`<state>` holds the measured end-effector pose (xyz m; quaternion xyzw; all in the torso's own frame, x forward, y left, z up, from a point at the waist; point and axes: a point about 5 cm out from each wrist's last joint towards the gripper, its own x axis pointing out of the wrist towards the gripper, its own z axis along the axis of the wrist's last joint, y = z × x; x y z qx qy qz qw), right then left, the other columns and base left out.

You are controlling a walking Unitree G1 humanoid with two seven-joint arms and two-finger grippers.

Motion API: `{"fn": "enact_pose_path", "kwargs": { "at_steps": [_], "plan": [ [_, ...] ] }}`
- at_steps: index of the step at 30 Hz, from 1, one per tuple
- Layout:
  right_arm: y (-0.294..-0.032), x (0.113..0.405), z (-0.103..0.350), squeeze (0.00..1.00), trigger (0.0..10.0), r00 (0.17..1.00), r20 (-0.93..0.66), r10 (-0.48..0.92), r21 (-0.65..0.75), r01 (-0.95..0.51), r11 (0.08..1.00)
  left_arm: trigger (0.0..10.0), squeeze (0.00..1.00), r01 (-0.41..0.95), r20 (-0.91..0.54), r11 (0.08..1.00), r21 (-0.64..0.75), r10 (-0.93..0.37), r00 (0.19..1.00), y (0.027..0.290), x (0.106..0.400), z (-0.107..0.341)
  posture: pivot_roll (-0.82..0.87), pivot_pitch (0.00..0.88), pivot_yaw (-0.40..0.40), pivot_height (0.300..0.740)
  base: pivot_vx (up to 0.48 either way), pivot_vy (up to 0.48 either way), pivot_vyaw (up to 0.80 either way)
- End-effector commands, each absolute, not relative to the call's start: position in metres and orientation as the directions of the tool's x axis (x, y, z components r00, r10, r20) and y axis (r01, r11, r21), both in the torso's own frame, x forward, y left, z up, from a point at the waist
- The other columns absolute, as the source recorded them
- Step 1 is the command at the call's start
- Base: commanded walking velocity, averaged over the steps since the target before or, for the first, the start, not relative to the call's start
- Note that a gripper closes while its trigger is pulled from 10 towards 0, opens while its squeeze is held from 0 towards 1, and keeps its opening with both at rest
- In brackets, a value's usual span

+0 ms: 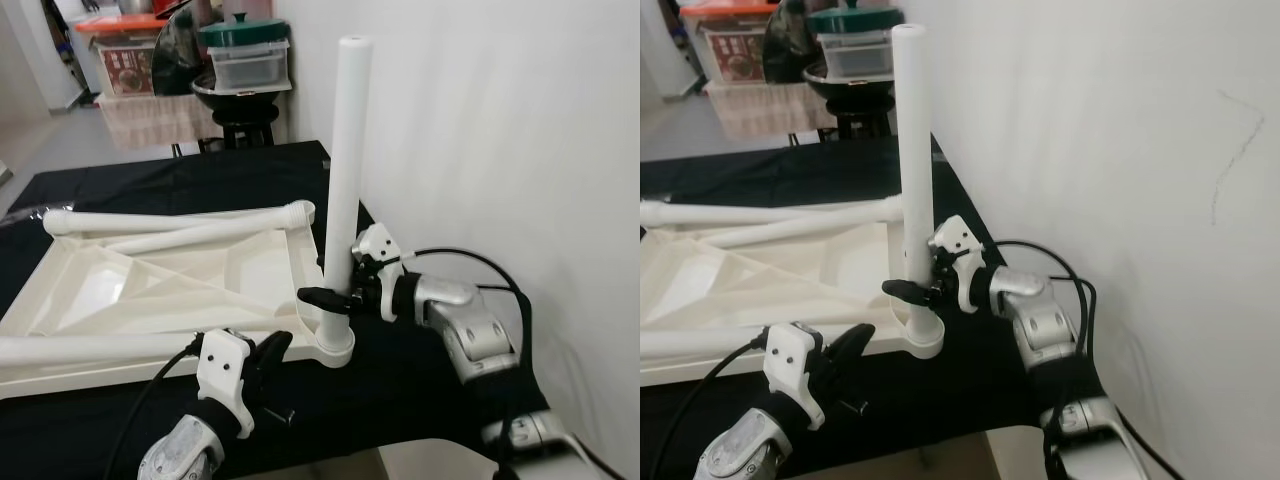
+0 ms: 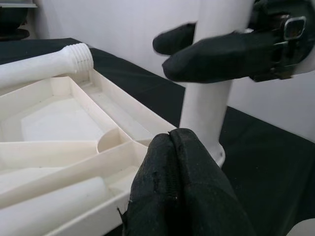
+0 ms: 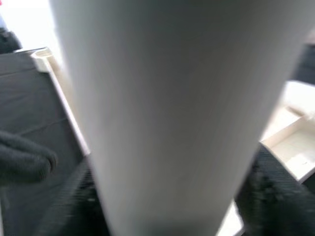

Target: Building children table

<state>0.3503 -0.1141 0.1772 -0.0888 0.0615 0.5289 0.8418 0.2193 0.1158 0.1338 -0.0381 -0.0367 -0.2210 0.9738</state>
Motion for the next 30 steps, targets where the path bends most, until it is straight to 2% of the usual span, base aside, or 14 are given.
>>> {"fn": "enact_pose_path", "kwargs": {
  "at_steps": [1,2,12,15,16,17,18,19,20,21,22,26,30],
  "plan": [
    [-0.119,0.352,0.174,0.00,0.2,0.436,-0.202,0.877,-0.071,-0.899,0.431,10.0,0.00,0.426,0.079,0.903,-0.055,-0.422,0.903,0.115,0.220,0.131,0.07,0.000,-0.042,0.740,0.000,0.000,0.00],
    [-0.122,0.353,0.176,0.00,0.0,0.426,-0.179,0.887,-0.052,-0.904,0.424,10.0,0.00,0.423,0.080,0.904,-0.056,-0.419,0.905,0.115,0.219,0.130,0.07,0.000,-0.043,0.740,0.000,0.000,0.00],
    [-0.137,0.342,0.165,0.00,0.0,0.419,-0.157,0.895,-0.030,-0.907,0.419,10.0,0.00,0.427,0.081,0.902,-0.059,-0.422,0.903,0.116,0.218,0.131,0.05,0.000,-0.029,0.740,0.000,0.000,0.00],
    [-0.139,0.333,0.153,0.00,0.0,0.469,-0.173,0.866,-0.031,-0.881,0.472,10.0,0.00,0.427,0.081,0.902,-0.058,-0.422,0.903,0.118,0.217,0.132,0.05,0.000,-0.026,0.740,0.000,0.000,0.00],
    [-0.131,0.333,0.147,0.00,0.0,0.597,-0.169,0.784,-0.018,-0.798,0.603,10.0,0.00,0.427,0.080,0.902,-0.058,-0.422,0.903,0.119,0.216,0.132,0.05,0.000,-0.024,0.740,0.000,0.000,0.00],
    [-0.127,0.333,0.143,0.00,0.0,0.682,-0.169,0.712,-0.007,-0.723,0.691,10.0,0.00,0.427,0.079,0.902,-0.057,-0.422,0.903,0.120,0.216,0.132,0.05,0.000,-0.021,0.740,0.000,0.000,0.00],
    [-0.108,0.318,0.127,0.00,0.0,0.824,-0.212,0.525,0.096,-0.517,0.851,10.0,0.00,0.427,0.077,0.903,-0.055,-0.423,0.903,0.121,0.216,0.132,0.03,0.000,-0.005,0.740,0.000,0.000,0.00],
    [-0.108,0.318,0.127,0.00,0.0,0.824,-0.212,0.525,0.096,-0.517,0.851,10.0,0.00,0.427,0.077,0.903,-0.055,-0.423,0.903,0.121,0.216,0.132,0.03,0.000,-0.005,0.740,0.000,0.000,0.00],
    [-0.098,0.307,0.119,0.00,0.0,0.862,-0.256,0.437,0.159,-0.409,0.899,10.0,0.00,0.427,0.076,0.903,-0.054,-0.423,0.903,0.122,0.216,0.132,0.03,0.000,-0.005,0.740,0.000,0.000,0.00],
    [-0.098,0.307,0.119,0.00,0.0,0.862,-0.256,0.437,0.159,-0.409,0.899,10.0,0.00,0.427,0.076,0.903,-0.054,-0.423,0.903,0.122,0.216,0.132,0.03,0.000,-0.005,0.740,0.000,0.000,0.00],
    [-0.085,0.301,0.121,0.00,0.0,0.861,-0.262,0.435,0.085,-0.429,0.899,10.0,0.00,0.431,0.072,0.901,-0.050,-0.427,0.901,0.122,0.217,0.132,0.03,0.000,0.004,0.740,0.000,0.000,0.00],
    [-0.102,0.325,0.130,0.00,0.0,0.912,-0.211,0.351,0.040,-0.351,0.936,10.0,0.00,0.441,0.068,0.896,-0.055,-0.437,0.897,0.122,0.219,0.132,0.04,0.000,-0.006,0.740,0.000,0.000,0.00],
    [-0.099,0.325,0.128,0.00,0.0,0.911,-0.227,0.343,0.038,-0.344,0.938,10.0,0.00,0.410,0.077,0.911,-0.048,-0.406,0.911,0.125,0.220,0.132,0.04,0.000,-0.006,0.740,0.000,0.000,0.00]
  ]
}}
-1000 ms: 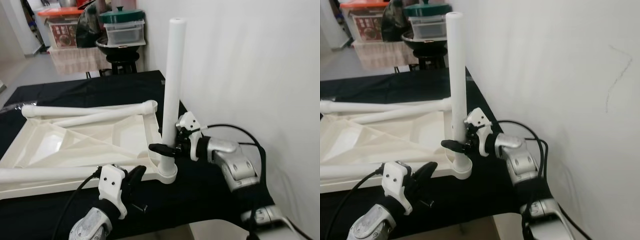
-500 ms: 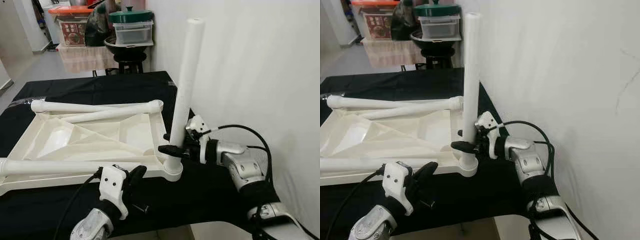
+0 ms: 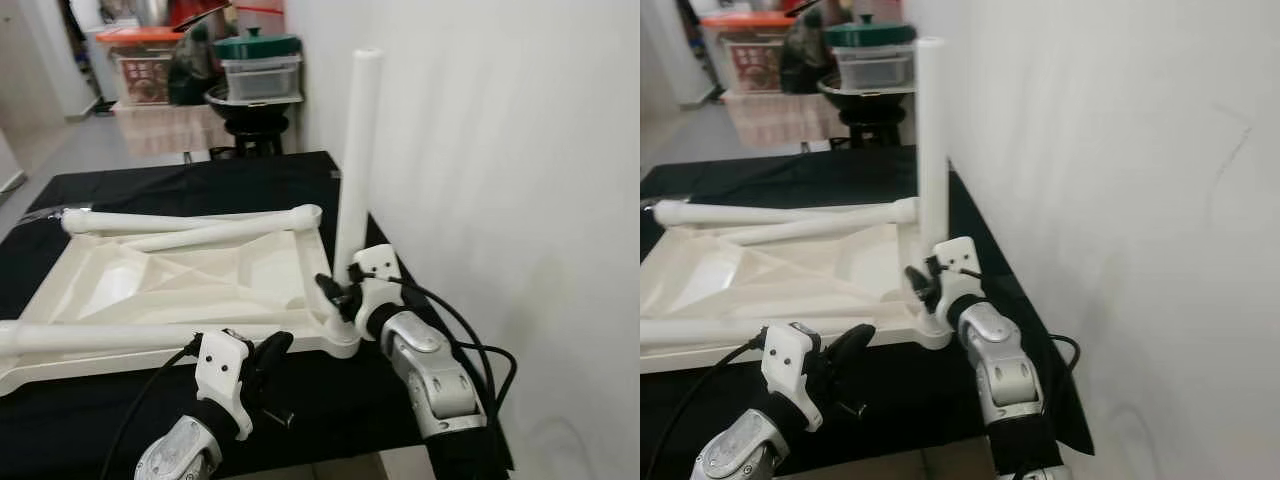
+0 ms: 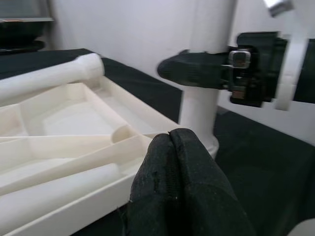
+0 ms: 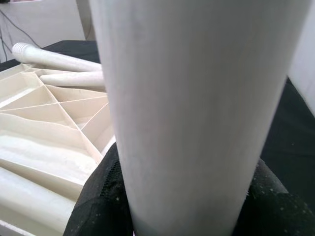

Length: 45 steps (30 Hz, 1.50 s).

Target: Building children table

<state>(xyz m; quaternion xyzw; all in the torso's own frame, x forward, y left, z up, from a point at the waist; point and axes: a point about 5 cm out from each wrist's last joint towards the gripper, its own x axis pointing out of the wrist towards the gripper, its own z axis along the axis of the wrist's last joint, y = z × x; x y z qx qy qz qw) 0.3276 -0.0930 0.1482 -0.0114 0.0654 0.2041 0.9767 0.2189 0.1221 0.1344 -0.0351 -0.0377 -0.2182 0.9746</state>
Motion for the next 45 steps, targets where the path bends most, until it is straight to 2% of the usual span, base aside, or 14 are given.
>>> {"fn": "enact_pose_path", "kwargs": {
  "at_steps": [1,3,4,5,6,8,9,14,15,17,18,33,37,45],
  "plan": [
    [-0.099,0.325,0.128,0.00,0.0,0.911,-0.227,0.343,0.038,-0.344,0.938,10.0,0.00,0.410,0.077,0.911,-0.048,-0.406,0.911,0.125,0.220,0.132,0.04,0.000,-0.006,0.740,0.000,0.000,0.00],
    [-0.098,0.323,0.130,0.00,0.0,0.915,-0.240,0.325,0.031,-0.327,0.944,10.0,0.00,0.413,0.076,0.910,-0.048,-0.409,0.909,0.124,0.220,0.132,0.04,0.000,-0.006,0.740,0.000,0.000,0.00],
    [-0.097,0.323,0.133,0.00,5.4,0.918,-0.243,0.314,0.013,-0.321,0.947,10.0,0.00,0.416,0.075,0.908,-0.050,-0.412,0.908,0.124,0.220,0.132,0.04,0.000,-0.005,0.740,0.000,0.000,0.00],
    [-0.097,0.323,0.133,0.00,5.4,0.918,-0.243,0.314,0.013,-0.321,0.947,10.0,0.00,0.416,0.075,0.908,-0.050,-0.412,0.908,0.124,0.220,0.132,0.04,0.000,-0.005,0.740,0.000,0.000,0.00],
    [-0.096,0.325,0.136,0.00,10.0,0.913,-0.233,0.334,0.008,-0.342,0.940,10.0,0.00,0.419,0.074,0.906,-0.051,-0.415,0.907,0.124,0.220,0.132,0.04,0.000,-0.005,0.740,0.000,0.000,0.00],
    [-0.096,0.327,0.139,0.00,10.0,0.910,-0.223,0.351,0.006,-0.359,0.933,10.0,0.00,0.421,0.074,0.905,-0.052,-0.417,0.906,0.123,0.221,0.132,0.04,0.000,-0.005,0.740,0.000,0.000,0.00],
    [-0.096,0.337,0.151,1.00,10.0,0.859,-0.157,0.488,0.024,-0.490,0.871,10.0,0.00,0.424,0.073,0.904,-0.053,-0.420,0.904,0.122,0.221,0.132,0.05,0.000,-0.005,0.740,0.000,0.000,0.00],
    [-0.102,0.345,0.165,1.00,10.0,0.784,-0.103,0.612,0.002,-0.615,0.788,10.0,0.00,0.424,0.073,0.904,-0.055,-0.419,0.905,0.122,0.221,0.132,0.05,0.000,-0.008,0.740,0.000,0.000,0.00],
    [-0.109,0.349,0.171,0.14,10.0,0.752,-0.108,0.651,-0.051,-0.658,0.751,10.0,0.00,0.419,0.072,0.906,-0.053,-0.415,0.907,0.122,0.221,0.132,0.06,0.000,-0.017,0.740,0.000,0.000,0.00],
    [-0.110,0.351,0.172,0.14,10.0,0.744,-0.114,0.659,-0.069,-0.667,0.742,10.0,0.00,0.418,0.072,0.907,-0.053,-0.414,0.908,0.122,0.222,0.132,0.06,0.000,-0.017,0.740,0.000,0.000,0.00],
    [-0.113,0.352,0.173,0.00,10.0,0.738,-0.125,0.663,-0.092,-0.674,0.733,10.0,0.00,0.413,0.070,0.909,-0.051,-0.409,0.910,0.122,0.222,0.132,0.07,0.000,-0.025,0.740,0.000,0.000,0.00],
    [-0.143,0.344,0.161,0.00,10.0,0.788,-0.150,0.596,-0.052,-0.609,0.792,10.0,0.00,0.377,0.020,0.926,-0.018,-0.377,0.926,0.129,0.229,0.130,0.05,0.000,-0.022,0.740,0.000,0.000,0.00],
    [-0.126,0.282,0.143,0.00,10.0,0.750,-0.112,0.652,0.052,-0.650,0.758,10.0,0.00,0.242,0.024,0.970,-0.010,-0.241,0.970,0.150,0.242,0.133,0.02,0.002,-0.002,0.740,0.000,0.000,0.00],
    [-0.148,0.269,0.140,0.00,10.0,0.863,-0.071,0.501,0.101,-0.493,0.864,10.0,0.00,0.122,-0.010,0.993,-0.003,-0.122,0.992,0.167,0.248,0.128,0.00,0.006,0.005,0.740,0.000,0.000,0.00]
  ]
}}
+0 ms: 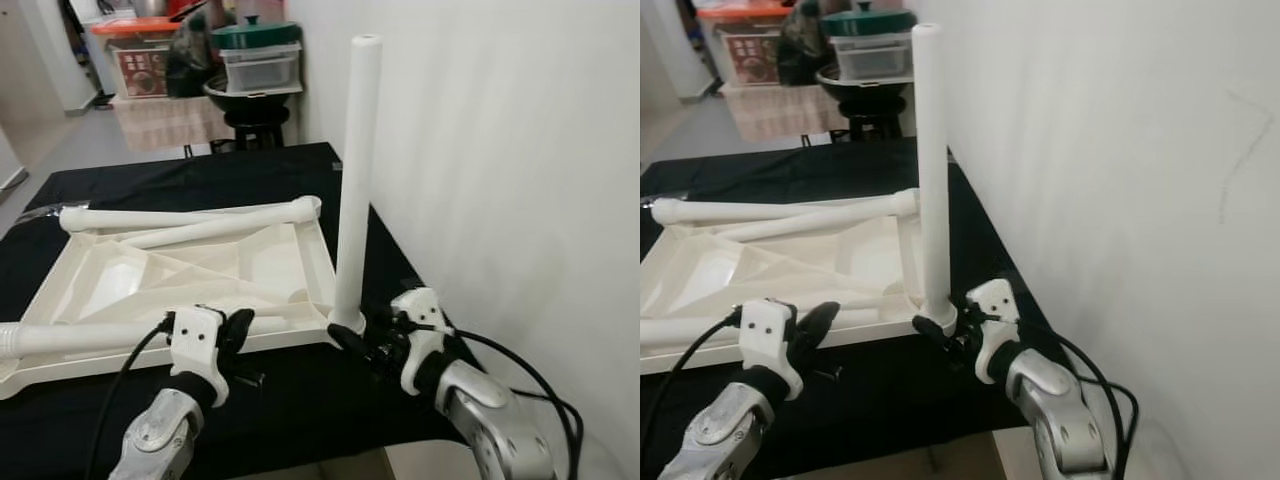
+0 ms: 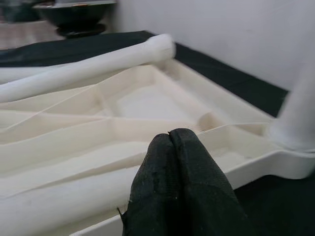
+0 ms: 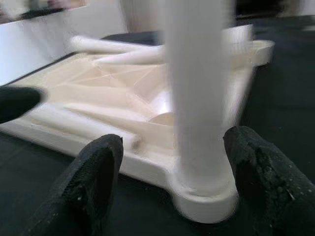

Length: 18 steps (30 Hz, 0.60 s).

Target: Building children table

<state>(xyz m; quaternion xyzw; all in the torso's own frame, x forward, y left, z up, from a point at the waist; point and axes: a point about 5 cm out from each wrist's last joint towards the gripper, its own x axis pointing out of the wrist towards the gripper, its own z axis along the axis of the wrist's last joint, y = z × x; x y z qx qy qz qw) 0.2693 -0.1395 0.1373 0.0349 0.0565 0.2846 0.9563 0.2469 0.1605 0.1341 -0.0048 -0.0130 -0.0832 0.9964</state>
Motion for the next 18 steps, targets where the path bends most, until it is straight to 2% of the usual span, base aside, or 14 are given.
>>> {"fn": "enact_pose_path", "kwargs": {
  "at_steps": [1,8,10,11,12,15,18],
  "plan": [
    [-0.151,0.270,0.140,0.00,10.0,0.875,-0.073,0.478,0.094,-0.471,0.877,10.0,0.00,0.103,-0.018,0.995,-0.003,-0.103,0.995,0.169,0.248,0.127,0.00,0.006,0.005,0.740,0.000,0.000,0.00],
    [-0.150,0.264,0.142,0.00,10.0,0.876,-0.078,0.477,0.056,-0.473,0.879,10.0,0.00,0.038,-0.031,0.999,0.027,-0.037,0.999,0.176,0.248,0.127,0.00,0.003,0.002,0.740,0.000,0.000,0.00],
    [-0.145,0.257,0.143,0.00,10.0,0.863,-0.084,0.498,0.039,-0.497,0.867,10.0,0.00,0.030,-0.048,0.997,0.074,-0.027,0.999,0.177,0.247,0.125,0.00,0.003,0.001,0.740,0.000,0.000,0.00],
    [-0.142,0.251,0.144,0.00,10.0,0.855,-0.090,0.511,0.017,-0.511,0.859,10.0,0.00,0.056,-0.058,0.990,0.130,-0.049,0.997,0.176,0.244,0.123,0.00,0.000,0.002,0.740,0.000,0.000,0.00],
    [-0.142,0.251,0.144,0.00,10.0,0.855,-0.090,0.511,0.017,-0.511,0.859,10.0,0.00,0.056,-0.058,0.990,0.130,-0.049,0.997,0.176,0.244,0.123,0.00,0.000,0.002,0.740,0.000,0.000,0.00],
    [-0.142,0.246,0.141,0.00,10.0,0.862,-0.113,0.494,0.022,-0.495,0.868,10.0,0.00,0.201,-0.091,0.962,0.183,-0.187,0.978,0.160,0.236,0.116,-0.01,0.000,0.000,0.740,0.000,0.000,0.00],
    [-0.142,0.246,0.140,0.00,10.0,0.862,-0.115,0.493,0.026,-0.494,0.869,10.0,0.00,0.195,-0.089,0.961,0.199,-0.180,0.980,0.158,0.236,0.116,-0.01,0.000,0.000,0.740,0.000,0.320,0.00]
  ]
}}
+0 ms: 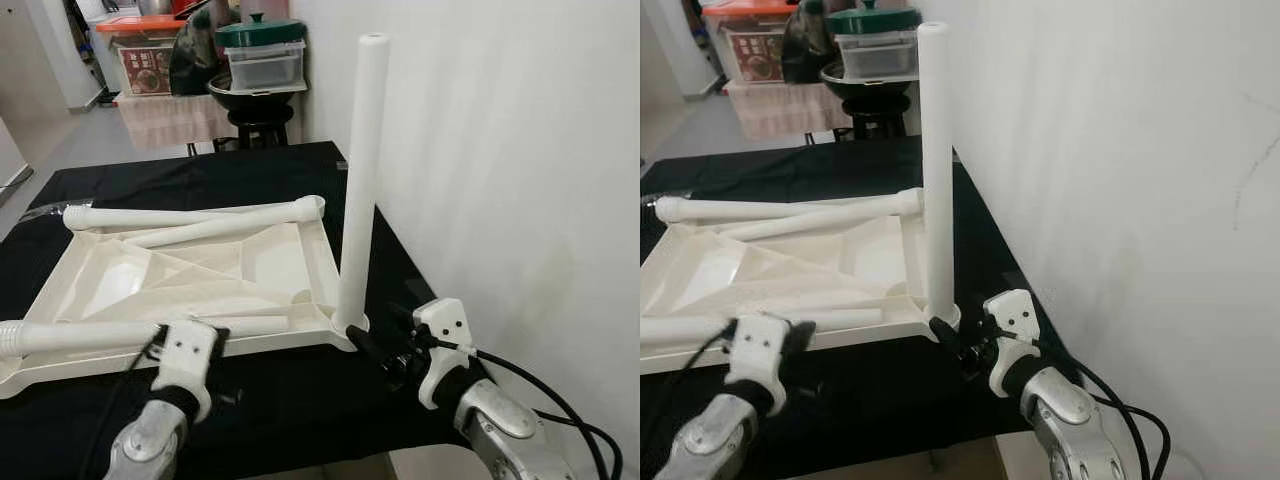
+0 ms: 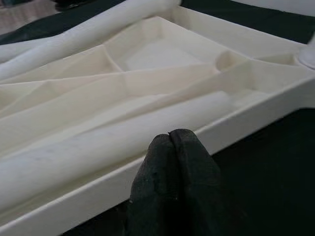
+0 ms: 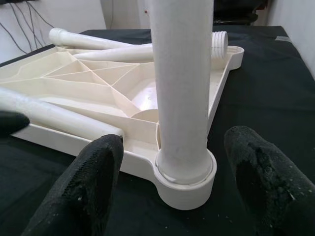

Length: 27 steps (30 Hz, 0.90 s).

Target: Building children table

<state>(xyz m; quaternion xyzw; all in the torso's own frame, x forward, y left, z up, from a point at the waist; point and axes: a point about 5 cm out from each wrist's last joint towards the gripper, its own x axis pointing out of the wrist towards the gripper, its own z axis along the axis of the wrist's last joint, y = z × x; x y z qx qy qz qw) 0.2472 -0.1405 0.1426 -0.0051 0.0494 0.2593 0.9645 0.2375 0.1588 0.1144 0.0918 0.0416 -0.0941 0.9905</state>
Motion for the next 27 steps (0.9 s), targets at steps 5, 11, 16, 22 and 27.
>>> {"fn": "enact_pose_path", "kwargs": {
  "at_steps": [5,11,16,22,27],
  "plan": [
    [-0.143,0.247,0.137,0.00,10.0,0.865,-0.126,0.486,0.050,-0.484,0.874,10.0,0.00,0.158,-0.089,0.962,0.222,-0.141,0.986,0.160,0.237,0.116,-0.01,0.000,-0.001,0.740,0.000,0.480,0.00],
    [-0.143,0.247,0.135,0.00,10.0,0.865,-0.135,0.483,0.061,-0.479,0.876,10.0,0.00,0.154,-0.078,0.957,0.247,-0.138,0.987,0.159,0.239,0.117,-0.01,0.000,-0.005,0.740,0.000,0.480,0.00],
    [-0.146,0.248,0.135,0.00,10.0,0.875,-0.142,0.462,0.062,-0.458,0.887,10.0,0.00,0.154,-0.073,0.954,0.255,-0.140,0.987,0.158,0.239,0.118,-0.01,0.000,-0.008,0.740,0.000,0.480,0.00],
    [-0.157,0.250,0.133,0.00,10.0,0.895,-0.165,0.415,0.018,-0.418,0.908,10.0,0.00,0.157,-0.074,0.955,0.254,-0.142,0.987,0.158,0.239,0.118,-0.01,0.000,-0.008,0.740,0.000,0.480,0.00],
    [-0.161,0.254,0.133,0.00,10.0,0.907,-0.168,0.386,0.003,-0.391,0.920,10.0,0.00,0.185,-0.066,0.945,0.269,-0.173,0.983,0.155,0.243,0.122,0.00,0.000,-0.009,0.740,0.000,0.480,0.00]
  ]
}}
